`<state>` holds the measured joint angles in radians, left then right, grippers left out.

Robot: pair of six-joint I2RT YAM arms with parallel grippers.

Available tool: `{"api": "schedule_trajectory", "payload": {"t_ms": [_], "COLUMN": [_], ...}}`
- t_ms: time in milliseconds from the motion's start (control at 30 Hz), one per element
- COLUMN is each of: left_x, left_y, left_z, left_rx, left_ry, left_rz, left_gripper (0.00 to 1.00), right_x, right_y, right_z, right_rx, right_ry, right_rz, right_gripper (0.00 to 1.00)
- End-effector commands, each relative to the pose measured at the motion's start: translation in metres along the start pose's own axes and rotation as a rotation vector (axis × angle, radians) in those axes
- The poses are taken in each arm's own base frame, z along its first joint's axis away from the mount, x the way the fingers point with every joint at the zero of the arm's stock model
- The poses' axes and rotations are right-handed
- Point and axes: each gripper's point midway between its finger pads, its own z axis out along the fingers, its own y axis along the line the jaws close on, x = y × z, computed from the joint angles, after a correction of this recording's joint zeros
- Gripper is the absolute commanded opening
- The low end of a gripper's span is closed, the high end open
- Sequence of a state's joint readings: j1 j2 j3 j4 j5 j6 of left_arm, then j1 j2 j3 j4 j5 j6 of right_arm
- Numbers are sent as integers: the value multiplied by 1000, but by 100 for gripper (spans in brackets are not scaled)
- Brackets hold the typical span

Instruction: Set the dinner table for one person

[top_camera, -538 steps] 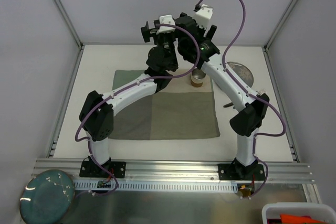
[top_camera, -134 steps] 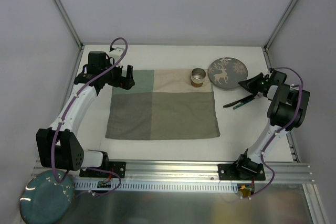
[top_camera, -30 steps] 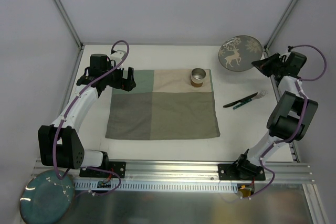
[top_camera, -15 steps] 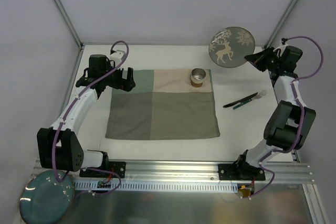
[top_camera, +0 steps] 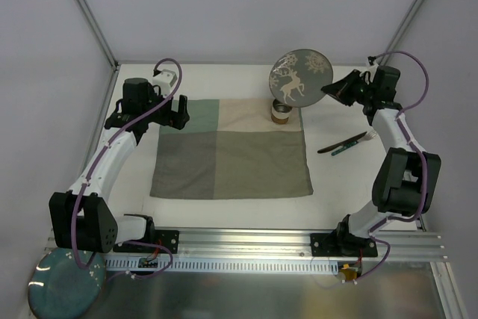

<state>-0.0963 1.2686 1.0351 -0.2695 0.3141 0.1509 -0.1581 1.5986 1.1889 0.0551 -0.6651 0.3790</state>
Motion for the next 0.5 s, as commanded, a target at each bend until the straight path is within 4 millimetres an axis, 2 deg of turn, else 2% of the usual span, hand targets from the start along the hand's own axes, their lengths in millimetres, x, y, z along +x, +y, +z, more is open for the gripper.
{"api": "schedule_trajectory", "payload": {"t_ms": [0,267,467], "left_x": [-16,-32,-35], "left_y": [10,23,30], "left_z": [-9,-12,-10], "left_rx": [-54,-117,-138], "left_ry": [-64,-108,-111], "left_rz": [50,77,75], "left_gripper": [99,99,99], "right_x": [-16,27,70], "right_y": [69,83,101], "right_z": [-15,8,23], "right_rx": [-166,-177,-202], "right_ry": [-72,26,116], "right_rz": [-143,-164,-210], "right_gripper": [0,0,0]}}
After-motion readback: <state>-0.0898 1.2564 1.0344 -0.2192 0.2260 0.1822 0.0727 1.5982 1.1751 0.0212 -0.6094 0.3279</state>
